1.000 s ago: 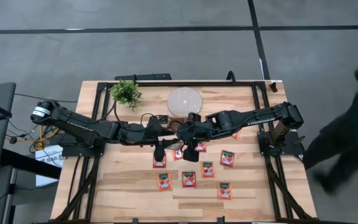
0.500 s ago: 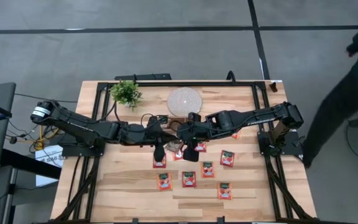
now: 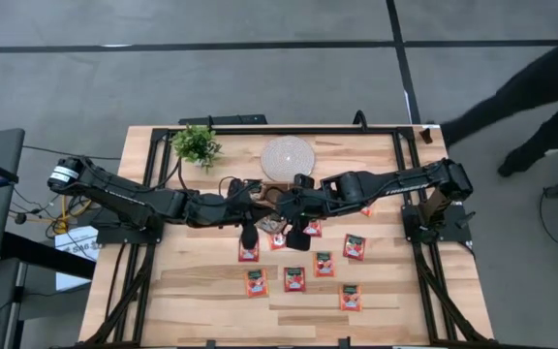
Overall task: Pick & Place Tea
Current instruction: Put the brown tea bag into the left of the wooden organizer
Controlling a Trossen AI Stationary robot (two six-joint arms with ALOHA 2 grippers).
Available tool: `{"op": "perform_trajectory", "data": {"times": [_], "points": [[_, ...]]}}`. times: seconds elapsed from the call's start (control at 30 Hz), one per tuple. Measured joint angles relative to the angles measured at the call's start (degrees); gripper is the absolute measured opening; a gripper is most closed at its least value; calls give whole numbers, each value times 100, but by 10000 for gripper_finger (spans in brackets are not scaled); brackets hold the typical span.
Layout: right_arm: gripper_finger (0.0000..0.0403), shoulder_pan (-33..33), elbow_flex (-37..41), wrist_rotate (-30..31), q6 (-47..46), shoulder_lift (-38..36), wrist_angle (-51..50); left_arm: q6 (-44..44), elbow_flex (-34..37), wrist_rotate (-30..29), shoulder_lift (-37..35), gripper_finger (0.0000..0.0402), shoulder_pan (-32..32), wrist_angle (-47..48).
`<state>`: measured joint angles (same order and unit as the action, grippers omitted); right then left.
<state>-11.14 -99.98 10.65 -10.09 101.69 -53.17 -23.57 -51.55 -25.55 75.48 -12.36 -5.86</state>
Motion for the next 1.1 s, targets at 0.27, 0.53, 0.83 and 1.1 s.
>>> {"op": "perform_trajectory", "data": {"times": [0.27,0.53,0.83,1.1], "points": [[0,-8,9,-29,2,-54,-700,-120,0,-374,-4,0,65,507],[0,-237,7,669,-118,-610,-850,-171,2,-666,-4,0,467,1241],[0,-662,267,1404,-802,-1124,-994,-322,896,-199,-9,0,1288,169],[0,-990,1018,1711,-1498,-1707,-1108,-648,2124,152,-8,0,1537,-2210]]}}
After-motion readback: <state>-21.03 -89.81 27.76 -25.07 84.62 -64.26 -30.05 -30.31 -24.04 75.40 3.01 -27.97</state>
